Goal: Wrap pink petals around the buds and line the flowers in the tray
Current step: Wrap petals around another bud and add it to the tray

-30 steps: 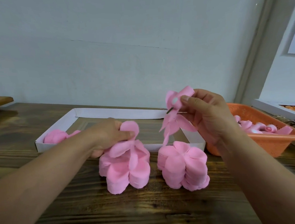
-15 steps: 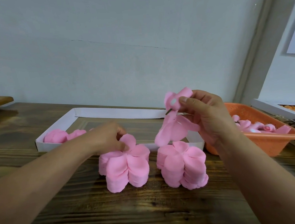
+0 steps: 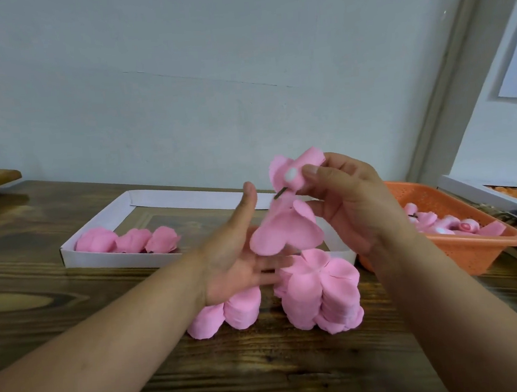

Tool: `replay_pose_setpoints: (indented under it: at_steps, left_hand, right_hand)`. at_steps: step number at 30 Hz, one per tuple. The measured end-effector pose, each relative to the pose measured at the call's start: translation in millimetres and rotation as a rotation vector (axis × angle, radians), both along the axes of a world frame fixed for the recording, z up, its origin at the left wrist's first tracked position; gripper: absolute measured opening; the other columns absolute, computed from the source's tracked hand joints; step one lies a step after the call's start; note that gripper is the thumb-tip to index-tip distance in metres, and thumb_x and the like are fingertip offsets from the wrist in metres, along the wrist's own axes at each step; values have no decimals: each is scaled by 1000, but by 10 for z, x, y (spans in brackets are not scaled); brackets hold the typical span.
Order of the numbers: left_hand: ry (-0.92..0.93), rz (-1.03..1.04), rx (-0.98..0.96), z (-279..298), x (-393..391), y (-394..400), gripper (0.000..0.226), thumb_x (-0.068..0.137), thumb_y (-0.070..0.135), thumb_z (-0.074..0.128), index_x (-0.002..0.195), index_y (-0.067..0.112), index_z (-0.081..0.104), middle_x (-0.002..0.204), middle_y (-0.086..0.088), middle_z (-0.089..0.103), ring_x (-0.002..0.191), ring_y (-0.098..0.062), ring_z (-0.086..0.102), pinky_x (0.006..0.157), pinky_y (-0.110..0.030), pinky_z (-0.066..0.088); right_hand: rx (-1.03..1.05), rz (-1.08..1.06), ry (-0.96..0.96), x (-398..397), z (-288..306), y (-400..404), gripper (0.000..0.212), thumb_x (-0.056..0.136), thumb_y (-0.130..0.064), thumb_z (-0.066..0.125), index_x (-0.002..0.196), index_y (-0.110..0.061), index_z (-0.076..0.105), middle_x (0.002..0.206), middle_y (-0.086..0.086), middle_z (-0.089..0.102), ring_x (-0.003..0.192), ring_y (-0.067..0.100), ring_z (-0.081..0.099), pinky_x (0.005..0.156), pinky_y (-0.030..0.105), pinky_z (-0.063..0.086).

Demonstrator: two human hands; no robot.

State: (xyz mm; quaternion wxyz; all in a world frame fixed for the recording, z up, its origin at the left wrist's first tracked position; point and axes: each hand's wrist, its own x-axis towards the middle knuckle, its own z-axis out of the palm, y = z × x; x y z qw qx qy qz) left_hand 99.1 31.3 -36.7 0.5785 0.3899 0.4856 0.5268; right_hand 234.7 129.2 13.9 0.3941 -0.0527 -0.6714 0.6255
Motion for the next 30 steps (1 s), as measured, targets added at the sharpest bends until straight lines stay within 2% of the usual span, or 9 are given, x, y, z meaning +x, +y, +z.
replay_pose_setpoints:
  at_steps: [4, 8, 11, 14, 18, 21, 24, 26, 30]
  left_hand:
    - [-303, -265, 90, -61, 73, -20, 114, 54, 92, 34, 132, 12, 58, 143, -17, 47, 134, -26, 42, 117, -45, 16]
    - [-503, -278, 298, 0, 155, -9, 97, 67, 76, 49, 143, 17, 44, 144, -4, 46, 136, -18, 39, 115, -40, 28]
    - [-333, -5, 353, -8, 213, 20, 62, 77, 48, 63, 129, 15, 57, 132, -3, 60, 126, -15, 52, 107, -41, 40]
    - [-21, 344, 303, -33, 231, 43, 28, 80, 39, 61, 97, 19, 72, 107, 2, 73, 105, -13, 64, 95, -33, 47]
    - [178, 566, 301, -42, 205, 75, 19, 93, 28, 57, 85, 19, 72, 94, 1, 70, 97, -18, 60, 93, -35, 42]
    - [-28, 444, 256, 7, 184, 51, 11, 82, 25, 66, 78, 17, 73, 87, -1, 73, 83, -15, 67, 83, -34, 52]
    - [-294, 367, 145, 40, 171, 54, 15, 78, 17, 70, 91, 11, 71, 89, -7, 75, 76, -17, 72, 73, -36, 59]
    - [-329, 434, 115, 36, 176, 72, 11, 86, 11, 65, 97, 9, 66, 90, -8, 74, 79, -20, 70, 75, -39, 58]
    - [-294, 583, 128, 26, 202, 70, 2, 89, 11, 63, 89, 12, 62, 84, -5, 70, 84, -22, 63, 86, -43, 52]
  right_hand:
    - [-59, 23, -6, 13, 55, -3, 9, 82, -9, 56, 83, 0, 60, 77, 14, 64, 67, 24, 60, 56, 23, 49]
    - [32, -167, -100, -12, -2, 27, 14, 87, -3, 57, 75, -5, 65, 72, 12, 66, 65, 23, 57, 59, 26, 48]
    - [105, -232, -122, -40, -15, 14, 16, 85, -1, 61, 72, -8, 67, 66, 5, 68, 57, 14, 61, 52, 22, 48]
    - [127, -245, -133, -54, -28, 23, 18, 84, -2, 62, 70, -11, 68, 65, 2, 69, 57, 13, 63, 51, 21, 49]
    - [102, -218, -140, -81, -56, 26, 10, 86, 1, 60, 79, -4, 66, 71, 7, 71, 63, 15, 65, 57, 22, 51]
    - [132, -254, -174, -90, -67, 39, 7, 83, 0, 64, 78, -4, 66, 77, 14, 67, 71, 21, 60, 64, 29, 48]
    - [167, -190, -241, -82, -73, 48, 5, 84, 0, 63, 80, -1, 66, 74, 12, 68, 68, 20, 63, 61, 26, 51]
    - [186, -223, -203, -67, -67, 64, 4, 84, 2, 62, 84, 2, 66, 77, 14, 69, 70, 19, 63, 64, 26, 52]
    - [264, -339, -12, 34, 18, 96, 7, 80, 0, 64, 85, 3, 66, 88, 18, 70, 88, 26, 65, 85, 30, 51]
